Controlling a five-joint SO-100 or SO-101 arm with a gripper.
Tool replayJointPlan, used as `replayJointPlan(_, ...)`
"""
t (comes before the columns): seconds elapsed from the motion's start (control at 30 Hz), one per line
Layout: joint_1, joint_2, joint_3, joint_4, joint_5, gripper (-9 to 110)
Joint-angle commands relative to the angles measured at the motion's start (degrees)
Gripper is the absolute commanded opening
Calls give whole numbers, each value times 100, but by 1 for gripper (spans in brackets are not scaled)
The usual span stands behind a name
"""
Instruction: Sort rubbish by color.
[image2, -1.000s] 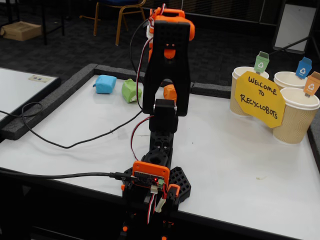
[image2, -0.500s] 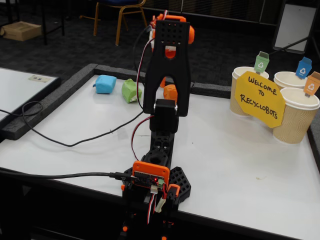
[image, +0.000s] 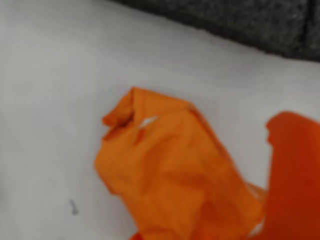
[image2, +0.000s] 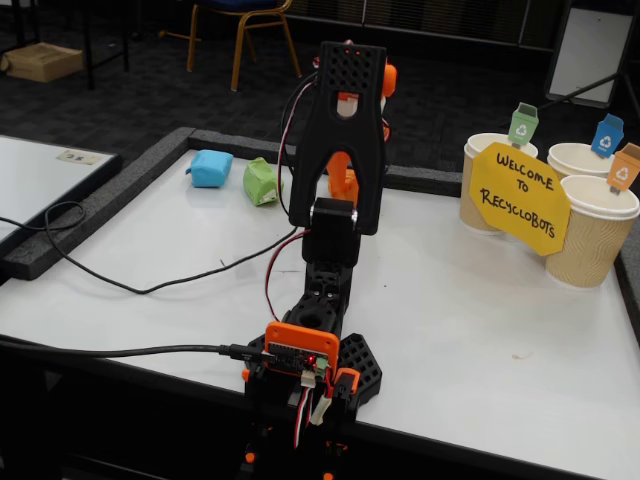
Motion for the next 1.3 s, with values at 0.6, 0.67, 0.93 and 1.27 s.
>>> replayJointPlan(0.6,-9,-308,-782,-413,-431,3)
replayJointPlan(0.67,-9,-308,-809,-396,-431,0)
replayJointPlan(0.93,-105,-202,-1160,176,-914,0)
replayJointPlan(1.27,-360,1529,-1195,1160,-1723,0)
